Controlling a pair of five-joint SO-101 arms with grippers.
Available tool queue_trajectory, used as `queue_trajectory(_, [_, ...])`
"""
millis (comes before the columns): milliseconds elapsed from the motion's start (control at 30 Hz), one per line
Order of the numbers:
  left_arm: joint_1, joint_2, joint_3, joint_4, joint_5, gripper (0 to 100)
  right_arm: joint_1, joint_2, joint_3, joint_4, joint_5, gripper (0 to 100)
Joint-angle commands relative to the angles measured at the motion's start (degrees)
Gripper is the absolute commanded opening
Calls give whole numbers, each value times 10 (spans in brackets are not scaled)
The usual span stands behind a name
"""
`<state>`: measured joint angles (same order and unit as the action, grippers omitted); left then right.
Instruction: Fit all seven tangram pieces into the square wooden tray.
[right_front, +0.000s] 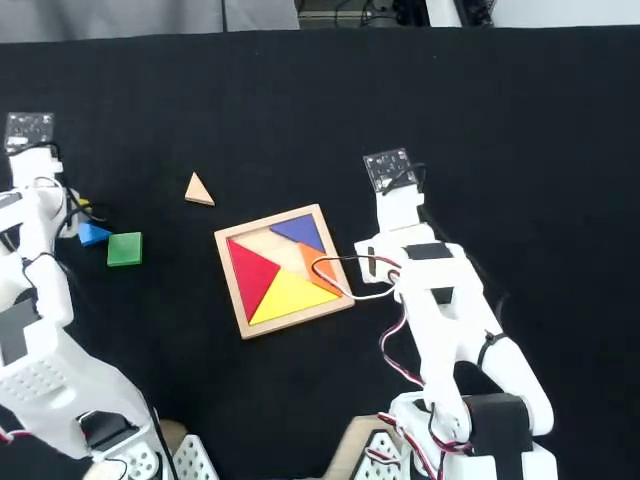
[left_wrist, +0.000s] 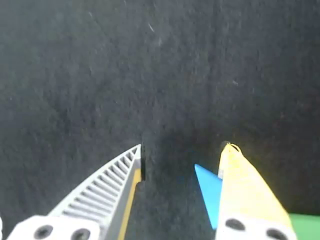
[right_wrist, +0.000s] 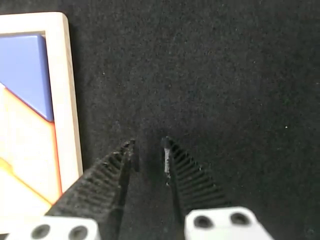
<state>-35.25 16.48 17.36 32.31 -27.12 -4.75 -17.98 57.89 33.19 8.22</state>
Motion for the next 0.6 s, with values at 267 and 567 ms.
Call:
queue_trajectory(267, [10,60,-52,-86,-118,249,8,3,-7,-11,2,87])
queue_trajectory(567, [-81,54,-38,-36,-199,249,7,3,-7,-20,2,88])
